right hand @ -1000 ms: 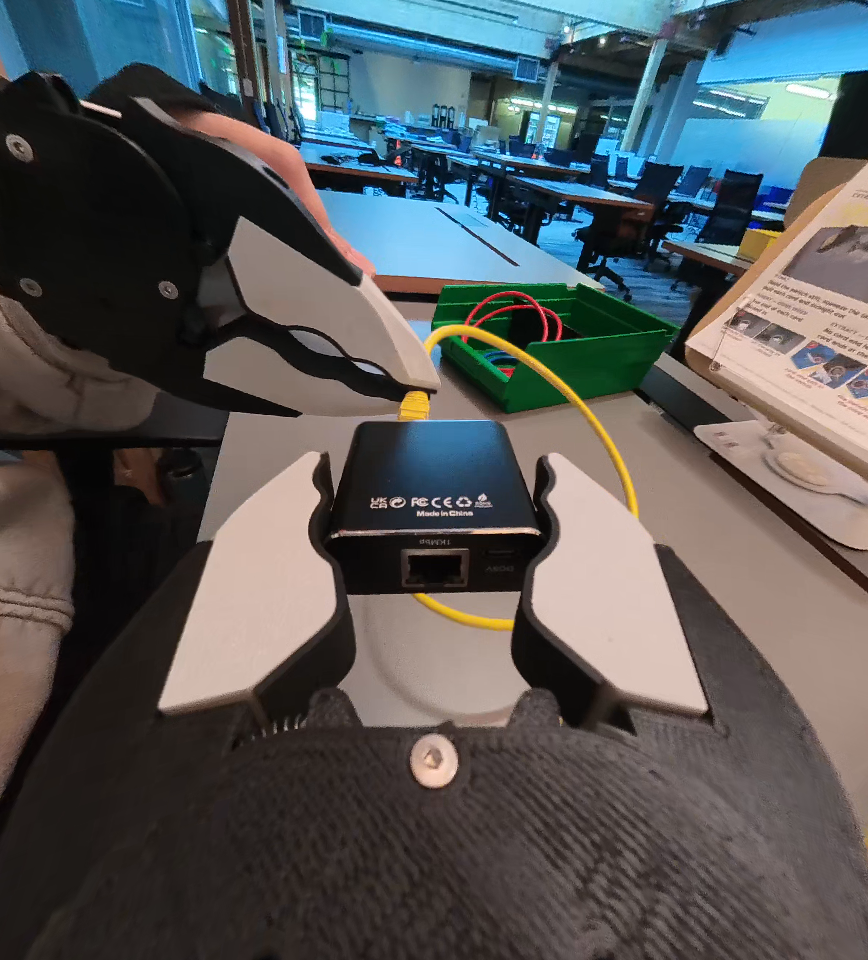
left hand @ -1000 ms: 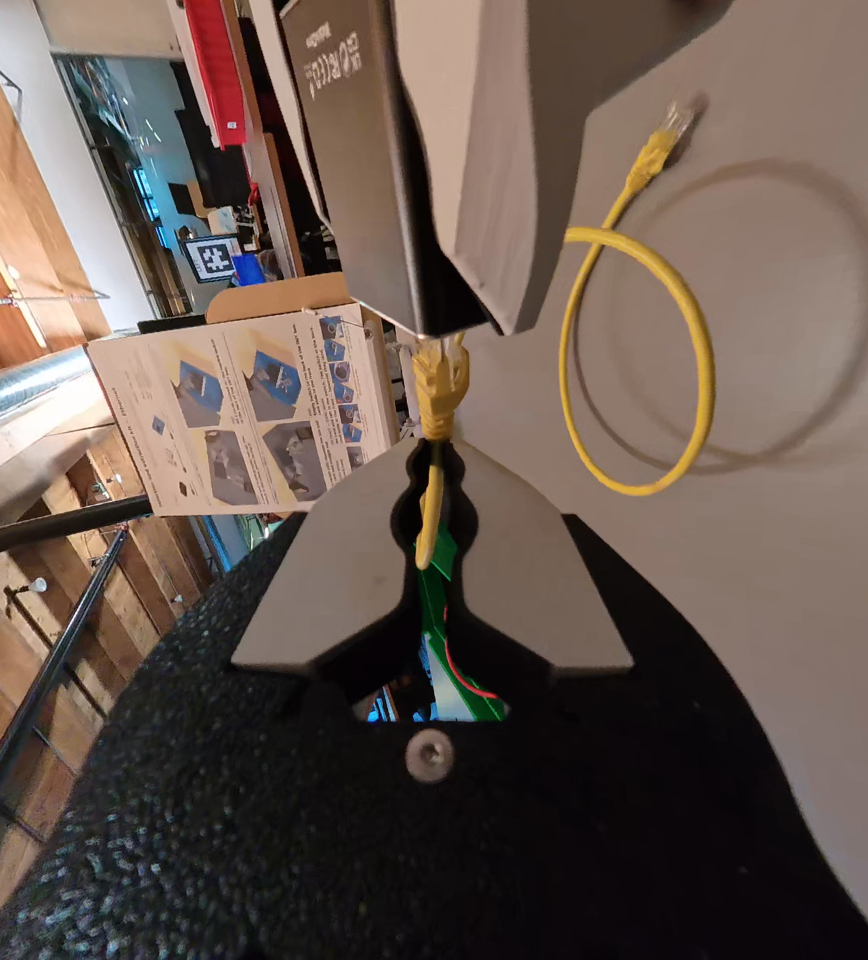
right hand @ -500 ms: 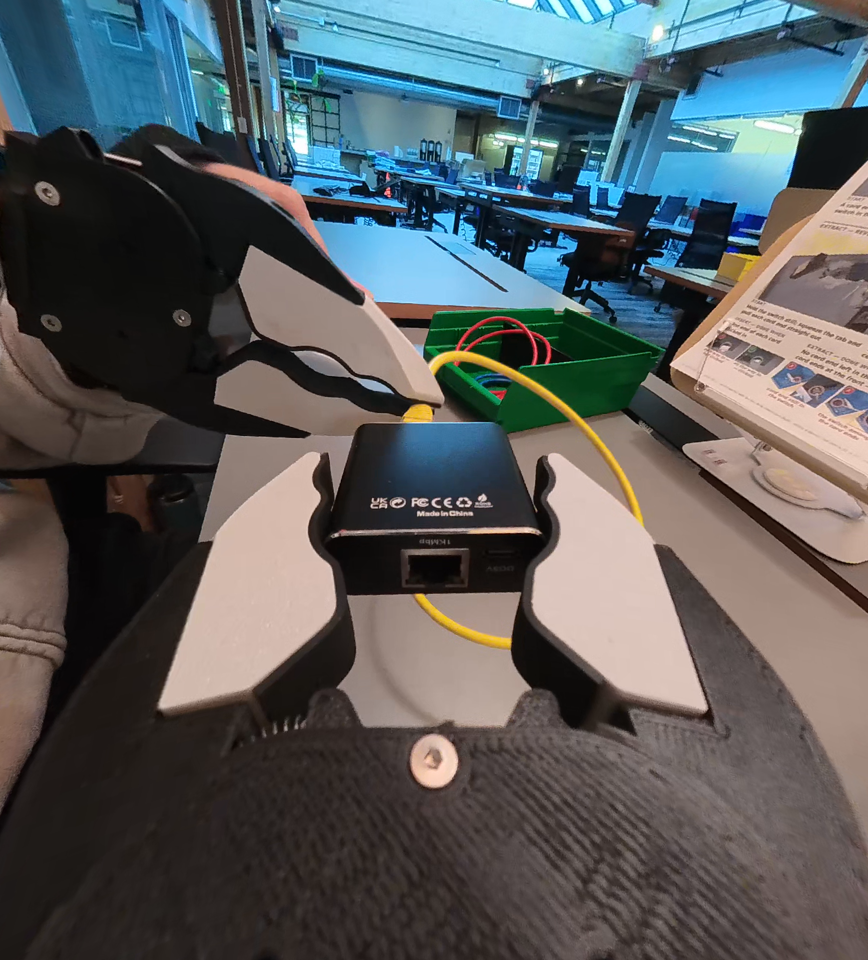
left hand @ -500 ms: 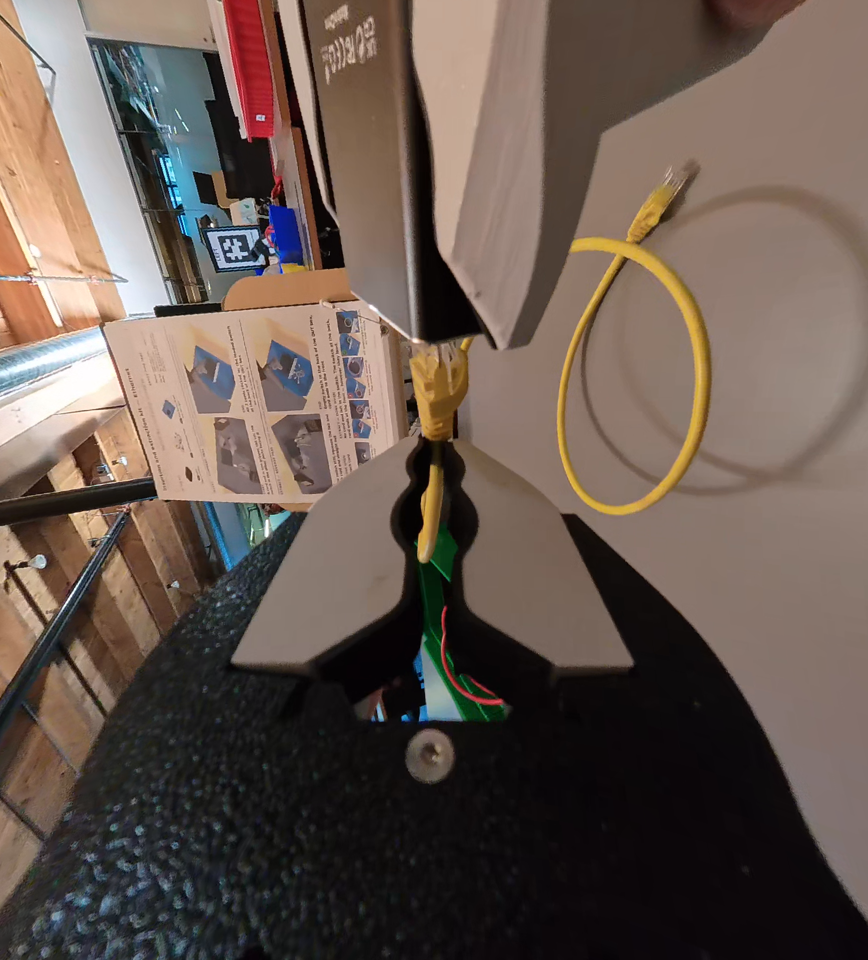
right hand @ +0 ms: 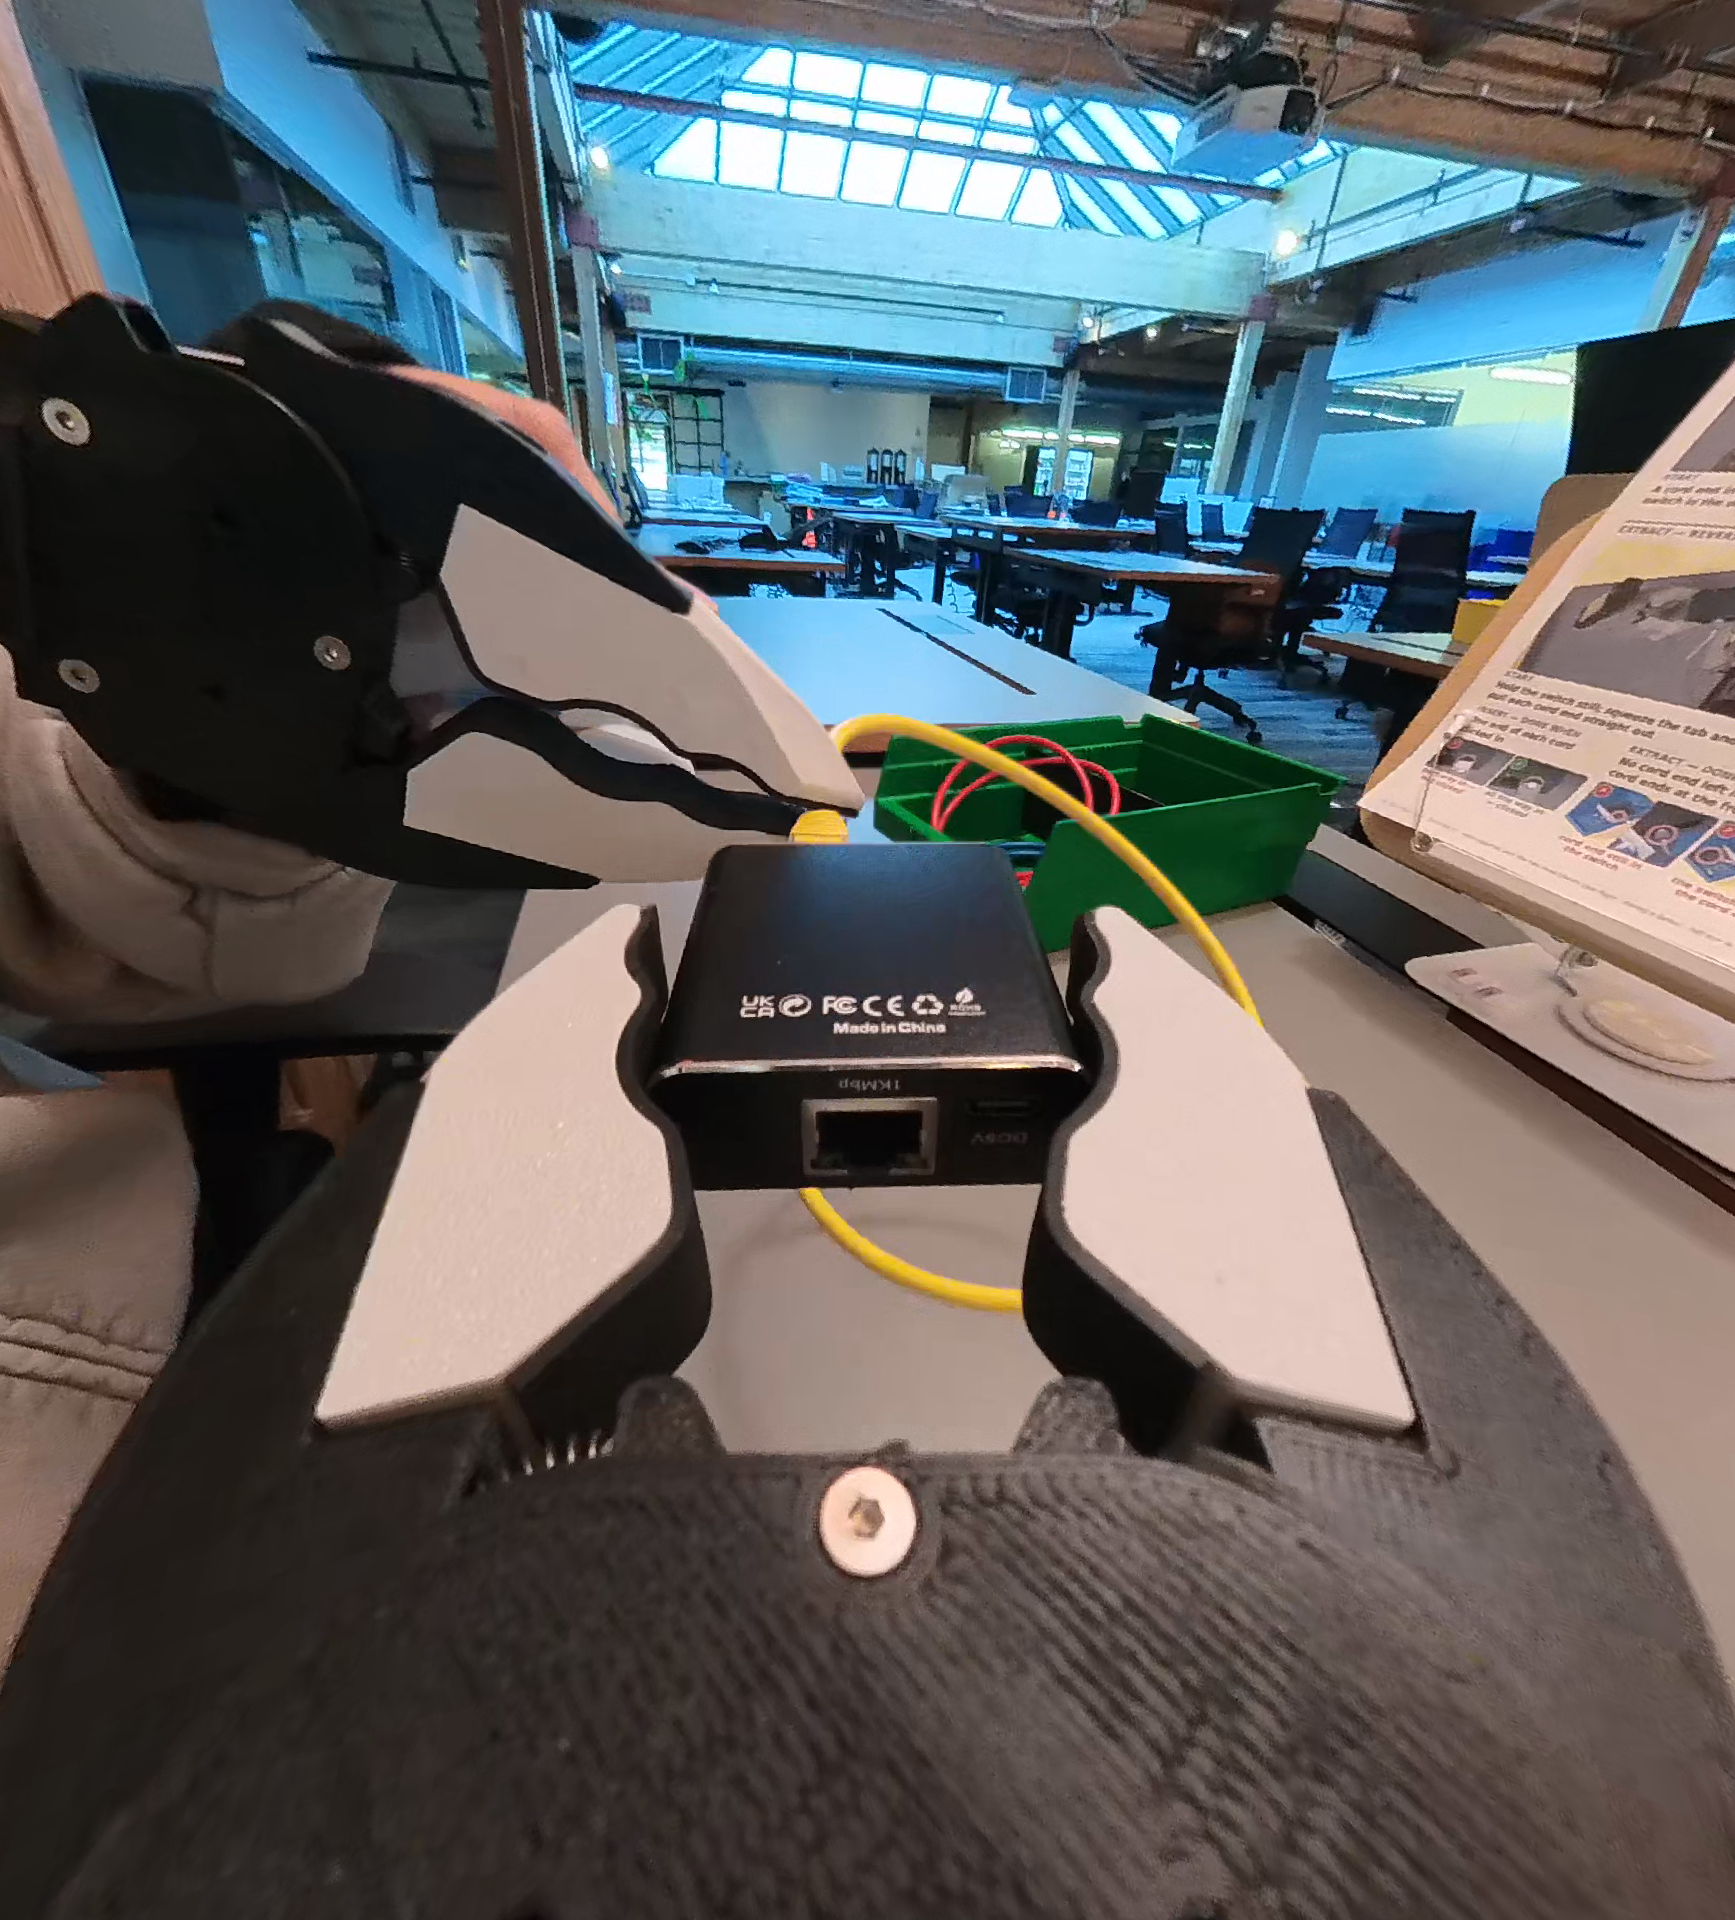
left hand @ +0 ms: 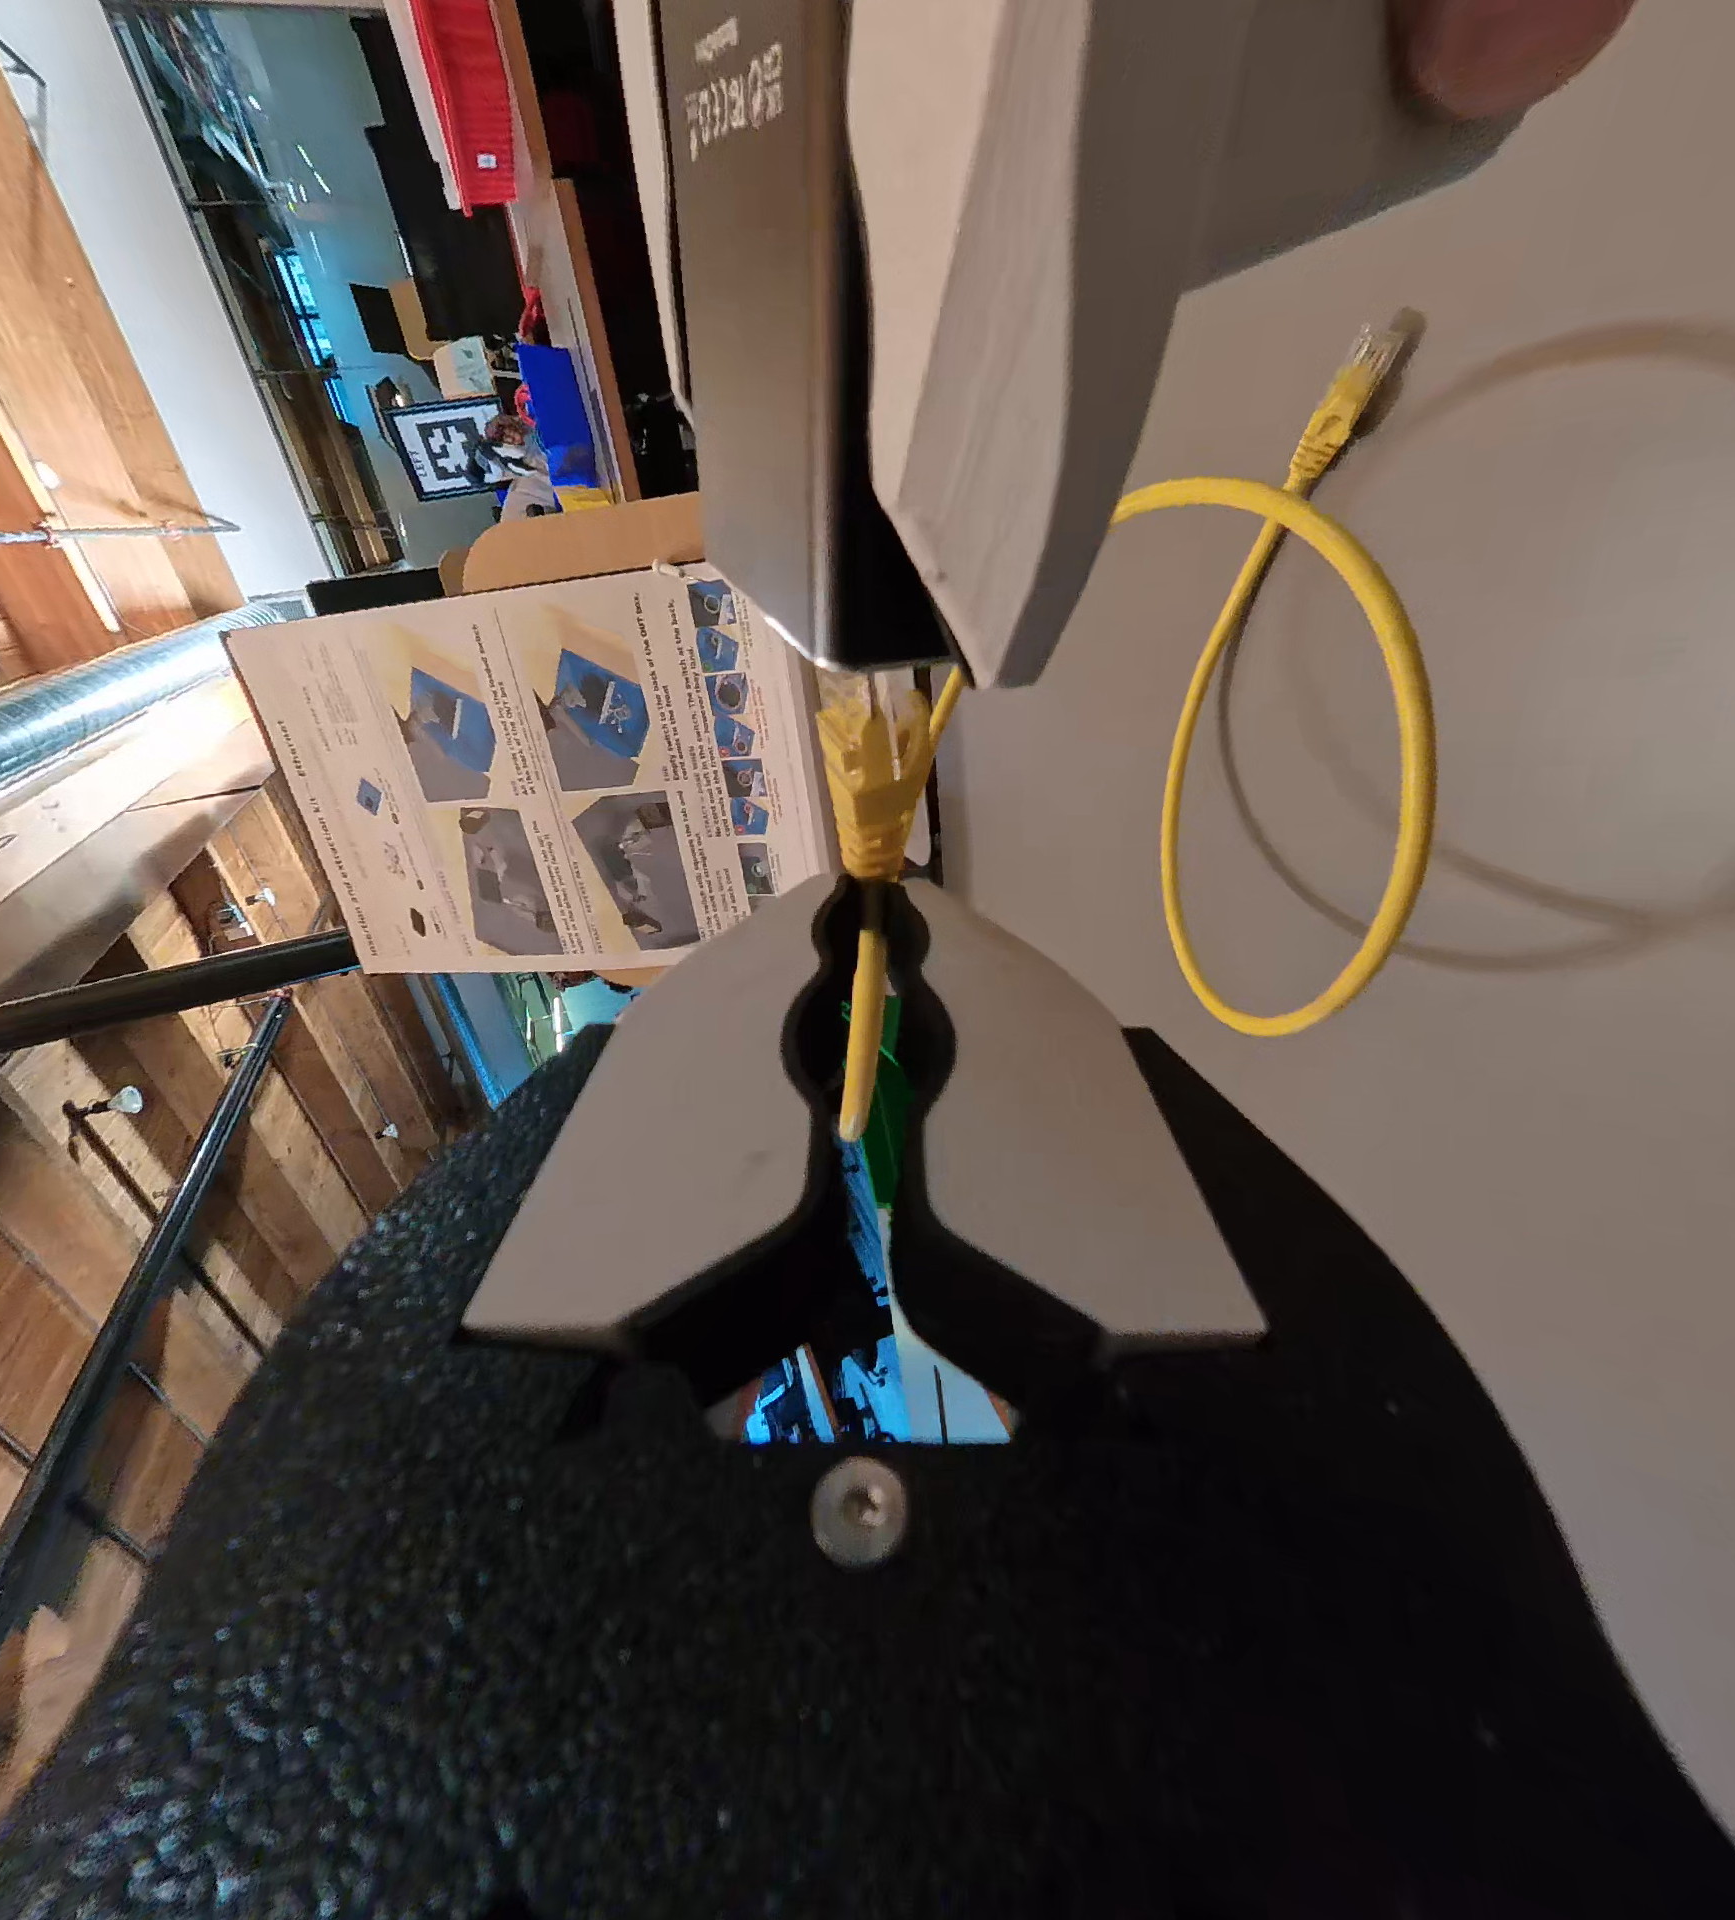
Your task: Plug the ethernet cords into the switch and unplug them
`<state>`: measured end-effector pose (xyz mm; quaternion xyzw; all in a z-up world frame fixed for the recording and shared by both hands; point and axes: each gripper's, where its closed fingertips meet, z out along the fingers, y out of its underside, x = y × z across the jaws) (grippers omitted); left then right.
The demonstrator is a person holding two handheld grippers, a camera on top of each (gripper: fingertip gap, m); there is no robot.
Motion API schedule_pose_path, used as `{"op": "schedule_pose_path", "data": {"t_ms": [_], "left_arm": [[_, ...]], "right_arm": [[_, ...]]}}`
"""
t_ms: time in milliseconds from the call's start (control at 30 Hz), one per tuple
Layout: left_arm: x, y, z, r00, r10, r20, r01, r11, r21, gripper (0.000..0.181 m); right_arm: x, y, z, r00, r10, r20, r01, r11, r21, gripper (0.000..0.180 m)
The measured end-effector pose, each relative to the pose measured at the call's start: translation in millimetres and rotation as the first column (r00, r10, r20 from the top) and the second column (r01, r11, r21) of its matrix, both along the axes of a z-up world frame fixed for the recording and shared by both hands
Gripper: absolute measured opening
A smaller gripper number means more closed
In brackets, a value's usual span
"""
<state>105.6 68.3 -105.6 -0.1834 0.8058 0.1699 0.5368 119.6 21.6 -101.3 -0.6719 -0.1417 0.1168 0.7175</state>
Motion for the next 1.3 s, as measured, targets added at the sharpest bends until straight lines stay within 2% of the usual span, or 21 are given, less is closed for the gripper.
{"op": "schedule_pose_path", "data": {"t_ms": [200, 433, 500, 767, 933, 1033, 1100, 1167, 1300], "left_arm": [[1, 1, -2, 1.000, 0.008, -0.029, -0.005, 0.996, 0.088, 0.004], [2, 9, -13, 0.997, 0.057, -0.059, -0.051, 0.993, 0.103, 0.004], [3, 11, -15, 0.997, 0.057, -0.060, -0.053, 0.995, 0.081, 0.005], [5, 1, -13, 0.999, 0.009, -0.035, -0.009, 1.000, -0.005, 0.005], [5, -2, -10, 1.000, -0.027, -0.004, 0.026, 0.992, -0.126, 0.004], [2, -3, -18, 0.996, -0.069, -0.053, 0.056, 0.975, -0.217, 0.004], [1, -6, -19, 0.992, -0.113, -0.052, 0.091, 0.942, -0.324, 0.005], [-2, -14, -15, 0.982, -0.186, -0.030, 0.152, 0.875, -0.459, 0.007], [-15, -32, -16, 0.938, -0.337, -0.082, 0.163, 0.639, -0.752, 0.026]], "right_arm": [[2, 0, -7, 0.997, -0.032, 0.064, 0.035, 0.998, -0.046, 0.075], [-2, 6, -13, 0.990, -0.065, 0.128, 0.081, 0.990, -0.120, 0.075], [5, 9, -17, 0.984, -0.111, 0.138, 0.132, 0.980, -0.146, 0.075], [2, 6, -11, 0.995, -0.060, 0.076, 0.065, 0.995, -0.075, 0.075], [1, 5, -7, 1.000, -0.017, 0.012, 0.017, 1.000, -0.021, 0.076], [-3, 5, -8, 1.000, 0.007, 0.029, -0.007, 1.000, -0.007, 0.076], [-3, 4, -6, 0.999, 0.014, 0.041, -0.015, 1.000, 0.010, 0.076], [-3, -1, -4, 0.999, 0.039, 0.031, -0.040, 0.999, 0.032, 0.076], [-6, -9, -1, 0.995, 0.064, 0.077, -0.069, 0.995, 0.068, 0.076]]}}
